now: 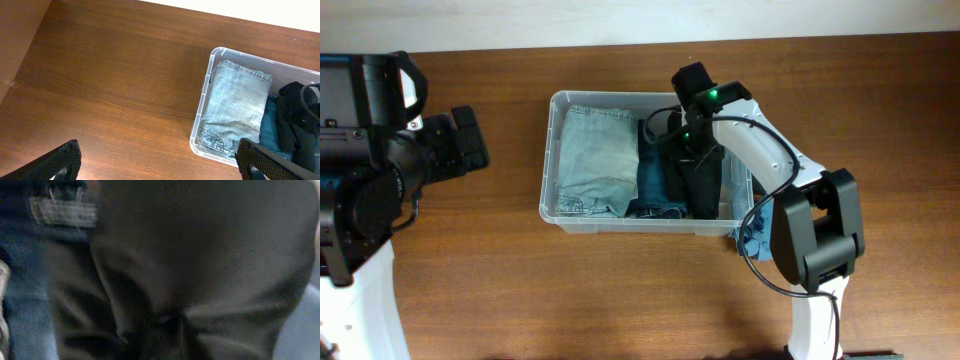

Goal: Pack container
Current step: 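Press the black garment down into the container with the right gripper, then move the right gripper back toward the remaining black clothing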

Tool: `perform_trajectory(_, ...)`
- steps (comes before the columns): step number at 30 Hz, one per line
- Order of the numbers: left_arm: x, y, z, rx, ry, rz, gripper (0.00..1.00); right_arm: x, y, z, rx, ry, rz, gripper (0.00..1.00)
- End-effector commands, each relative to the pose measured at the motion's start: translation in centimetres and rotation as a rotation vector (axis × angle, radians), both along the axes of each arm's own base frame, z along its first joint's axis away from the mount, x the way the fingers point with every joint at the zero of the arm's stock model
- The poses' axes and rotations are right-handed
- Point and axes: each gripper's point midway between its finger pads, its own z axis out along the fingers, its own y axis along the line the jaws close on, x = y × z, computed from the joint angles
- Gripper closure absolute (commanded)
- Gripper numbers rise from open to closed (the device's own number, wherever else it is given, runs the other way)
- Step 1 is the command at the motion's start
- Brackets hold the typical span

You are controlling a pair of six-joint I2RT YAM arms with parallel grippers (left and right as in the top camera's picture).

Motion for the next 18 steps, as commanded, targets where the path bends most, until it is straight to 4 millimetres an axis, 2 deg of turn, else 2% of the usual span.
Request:
perform_trajectory(1, -0.1, 0.3, 0.3, 0.002, -0.011, 0.017, 0.01, 1.7, -3.0, 5.9, 0.04, -0.105, -0.083, 0.77)
perform_trajectory(3, -0.1, 0.3, 0.3, 0.002, -0.011, 0.017, 0.01, 2.1, -5.3, 9.4, 0.097, -0.163, -0.137, 0.67)
perform_trajectory(4, -0.1, 0.3, 0.3, 0.002, -0.011, 0.017, 0.01, 2.2, -6.4, 11.3, 0.138, -0.199, -0.147, 0.59)
perform_trajectory(5, -0.1, 0.3, 0.3, 0.002, -0.011, 0.017, 0.01, 2.3, -7.4, 13.5, 0.203, -0.25, -0.114, 0.41)
perform_trajectory(6, -0.1, 0.3, 0.3, 0.002, -0.01, 0.017, 0.01, 2.2, -8.2, 15.1, 0.253, -0.289, -0.086, 0.32)
perform_trajectory(7, -0.1, 0.3, 0.3, 0.002, -0.011, 0.017, 0.01, 2.1, -9.1, 16.3, 0.287, -0.317, -0.075, 0.22)
perform_trajectory(8, -0.1, 0.3, 0.3, 0.002, -0.011, 0.017, 0.01, 2.0, -10.3, 17.0, 0.299, -0.335, -0.082, 0.17)
perform_trajectory(9, -0.1, 0.3, 0.3, 0.002, -0.011, 0.017, 0.01, 2.0, -12.2, 17.2, 0.29, -0.341, -0.122, 0.11)
perform_trajectory(11, -0.1, 0.3, 0.3, 0.002, -0.011, 0.017, 0.01, 1.9, -15.8, 16.5, 0.271, -0.326, -0.206, 0.05)
perform_trajectory(14, -0.1, 0.3, 0.3, 0.002, -0.011, 0.017, 0.01, 1.8, -20.3, 13.6, 0.252, -0.27, -0.287, 0.0)
perform_trajectory(17, -0.1, 0.3, 0.3, 0.002, -0.011, 0.017, 0.01, 1.3, -21.8, 10.0, 0.253, -0.184, -0.325, 0.01)
perform_trajectory(18, -0.1, 0.3, 0.3, 0.002, -0.01, 0.017, 0.01, 0.9, -22.0, 8.2, 0.257, -0.137, -0.335, 0.01)
